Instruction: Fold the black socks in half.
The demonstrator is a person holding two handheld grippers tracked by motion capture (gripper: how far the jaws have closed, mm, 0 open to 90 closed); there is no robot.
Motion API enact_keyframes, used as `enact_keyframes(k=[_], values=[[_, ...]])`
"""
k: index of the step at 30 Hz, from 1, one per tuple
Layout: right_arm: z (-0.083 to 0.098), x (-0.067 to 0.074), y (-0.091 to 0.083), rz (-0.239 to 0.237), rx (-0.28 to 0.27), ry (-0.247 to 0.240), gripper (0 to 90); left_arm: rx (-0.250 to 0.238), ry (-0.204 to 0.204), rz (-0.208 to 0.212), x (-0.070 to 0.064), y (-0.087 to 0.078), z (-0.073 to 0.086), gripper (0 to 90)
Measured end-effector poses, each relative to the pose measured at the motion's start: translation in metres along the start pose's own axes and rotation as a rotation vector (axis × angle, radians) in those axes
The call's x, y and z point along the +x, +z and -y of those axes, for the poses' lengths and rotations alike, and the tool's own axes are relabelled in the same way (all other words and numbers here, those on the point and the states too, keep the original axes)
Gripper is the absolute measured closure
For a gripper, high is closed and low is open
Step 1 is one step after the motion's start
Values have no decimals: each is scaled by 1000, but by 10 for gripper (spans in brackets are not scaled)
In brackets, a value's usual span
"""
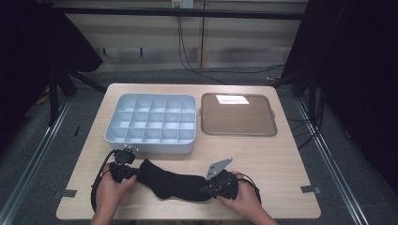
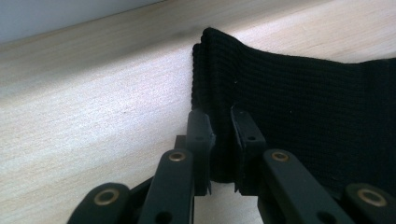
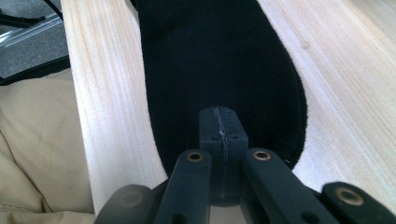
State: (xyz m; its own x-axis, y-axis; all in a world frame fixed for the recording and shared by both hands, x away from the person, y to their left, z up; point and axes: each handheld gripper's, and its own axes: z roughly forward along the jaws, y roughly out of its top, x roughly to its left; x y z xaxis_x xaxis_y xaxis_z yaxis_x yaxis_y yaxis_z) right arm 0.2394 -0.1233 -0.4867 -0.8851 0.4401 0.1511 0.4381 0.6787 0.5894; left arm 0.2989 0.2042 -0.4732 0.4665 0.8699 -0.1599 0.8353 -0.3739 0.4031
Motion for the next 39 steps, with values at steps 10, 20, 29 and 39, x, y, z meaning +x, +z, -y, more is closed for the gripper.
enact_keyframes(k=[10,20,29,39], values=[[0,2,0,4,-2,-5,900,11,-16,20,2,-5,-2,798],[1,2,1,-12,-10,13,900,-32,23,61,-1,-28,-7,798],[0,0,1,-14,-5,10,900,-34,35,97,-7,-33,-12,797],[-3,0,2,-20,9,3,900,-53,70,128,-23,-49,-25,797]])
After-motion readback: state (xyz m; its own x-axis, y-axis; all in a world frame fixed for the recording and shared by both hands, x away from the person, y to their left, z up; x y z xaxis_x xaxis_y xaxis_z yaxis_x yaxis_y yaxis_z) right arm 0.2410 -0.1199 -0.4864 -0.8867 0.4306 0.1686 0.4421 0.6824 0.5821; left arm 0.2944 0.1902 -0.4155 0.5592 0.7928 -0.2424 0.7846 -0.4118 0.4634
